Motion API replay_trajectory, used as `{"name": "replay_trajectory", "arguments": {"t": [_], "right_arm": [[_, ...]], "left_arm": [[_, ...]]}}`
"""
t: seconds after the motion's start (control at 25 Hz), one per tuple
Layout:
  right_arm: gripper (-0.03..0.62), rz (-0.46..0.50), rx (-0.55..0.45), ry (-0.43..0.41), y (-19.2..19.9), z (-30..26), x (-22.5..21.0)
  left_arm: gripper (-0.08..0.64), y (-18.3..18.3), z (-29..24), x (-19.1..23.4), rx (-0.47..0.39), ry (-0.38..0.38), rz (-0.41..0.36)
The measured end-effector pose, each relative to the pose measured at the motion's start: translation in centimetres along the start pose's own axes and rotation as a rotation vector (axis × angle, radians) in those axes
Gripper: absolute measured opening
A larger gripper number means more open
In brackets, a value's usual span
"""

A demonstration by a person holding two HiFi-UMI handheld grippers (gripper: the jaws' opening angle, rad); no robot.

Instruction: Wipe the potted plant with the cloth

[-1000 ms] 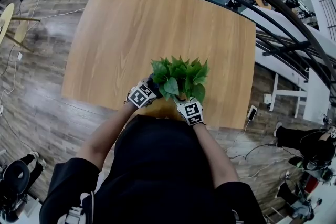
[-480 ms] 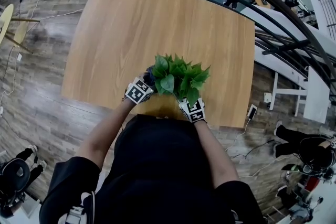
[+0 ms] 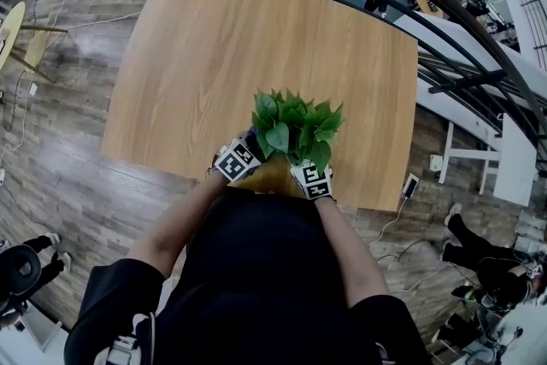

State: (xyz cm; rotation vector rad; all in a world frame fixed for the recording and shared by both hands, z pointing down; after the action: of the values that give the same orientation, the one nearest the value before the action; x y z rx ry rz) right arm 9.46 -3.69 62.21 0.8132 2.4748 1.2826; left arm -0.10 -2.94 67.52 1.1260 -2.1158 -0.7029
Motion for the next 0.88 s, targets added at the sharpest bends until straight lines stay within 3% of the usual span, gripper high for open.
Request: {"name": "replay_trajectory", "arguments": {"t": [0.2, 0.52, 0.88], "right_arm": [[0.259, 0.008, 0.004, -0.008, 0.3, 0.0, 0.1], [0.259, 0.05, -0.019, -0.15, 0.9, 0.0, 4.0], [0.259, -0.013, 0.047, -0.063, 3.6, 0.3, -0.4]], "left_arm": [[0.141, 0.0, 0.0, 0.1, -0.012, -0.006, 0.031], [0.141, 0.2, 0.6, 1.9, -0.004, -0.046, 0.041], [0.141, 0.2, 0.3, 2.4, 0.003, -0.063, 0.06]]}}
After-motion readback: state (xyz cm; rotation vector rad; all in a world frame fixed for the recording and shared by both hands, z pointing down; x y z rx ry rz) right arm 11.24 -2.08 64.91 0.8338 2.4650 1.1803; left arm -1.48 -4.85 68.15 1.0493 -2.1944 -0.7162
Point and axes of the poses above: the fingertips, and each gripper's own axes: z backward along the fingers, x to its left, y out of its underside, the point moved 4 cm from there along z, backward along the fingers, and after that the axes turned 2 degrees about x, right-handed, at the moved point
